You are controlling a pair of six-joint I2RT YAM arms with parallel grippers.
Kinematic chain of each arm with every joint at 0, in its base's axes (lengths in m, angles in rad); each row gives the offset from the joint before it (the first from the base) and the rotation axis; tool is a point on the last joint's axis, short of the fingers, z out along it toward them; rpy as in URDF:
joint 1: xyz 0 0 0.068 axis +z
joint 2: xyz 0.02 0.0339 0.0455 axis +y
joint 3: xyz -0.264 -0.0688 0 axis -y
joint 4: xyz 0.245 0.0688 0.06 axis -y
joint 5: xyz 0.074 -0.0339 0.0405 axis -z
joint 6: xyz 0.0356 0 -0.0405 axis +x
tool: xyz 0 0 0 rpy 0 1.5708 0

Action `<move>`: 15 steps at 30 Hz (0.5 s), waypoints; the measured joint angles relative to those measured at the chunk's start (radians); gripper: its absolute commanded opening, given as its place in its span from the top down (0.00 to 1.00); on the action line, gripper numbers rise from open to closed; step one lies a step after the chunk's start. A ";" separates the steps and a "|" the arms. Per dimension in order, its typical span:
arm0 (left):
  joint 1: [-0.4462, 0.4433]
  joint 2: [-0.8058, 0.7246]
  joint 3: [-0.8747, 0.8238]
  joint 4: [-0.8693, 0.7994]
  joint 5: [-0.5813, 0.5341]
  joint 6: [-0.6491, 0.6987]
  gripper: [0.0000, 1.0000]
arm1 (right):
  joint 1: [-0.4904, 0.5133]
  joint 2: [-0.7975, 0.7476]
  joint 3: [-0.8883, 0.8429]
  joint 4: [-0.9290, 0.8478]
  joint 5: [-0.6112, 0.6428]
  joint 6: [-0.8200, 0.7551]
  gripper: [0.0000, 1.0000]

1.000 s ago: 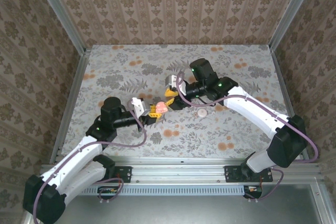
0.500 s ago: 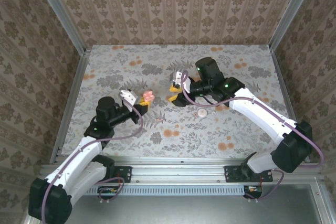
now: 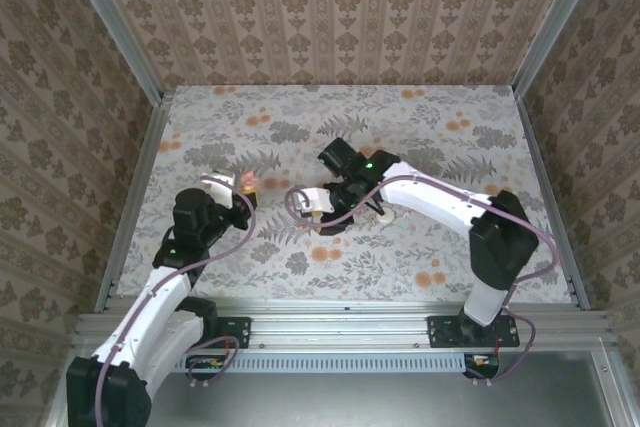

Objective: Insert wireless bluetooth earbuds into charging case

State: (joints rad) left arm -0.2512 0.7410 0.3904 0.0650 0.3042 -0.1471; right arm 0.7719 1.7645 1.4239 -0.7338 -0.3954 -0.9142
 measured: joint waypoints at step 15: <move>0.116 -0.037 0.000 -0.124 -0.047 -0.044 0.91 | 0.058 0.326 0.241 -0.082 0.184 -0.151 0.58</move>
State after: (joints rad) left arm -0.1349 0.7044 0.3904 -0.0586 0.2573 -0.1913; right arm 0.8295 2.0903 1.6646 -0.8158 -0.2111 -1.0649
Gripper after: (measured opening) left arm 0.180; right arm 0.425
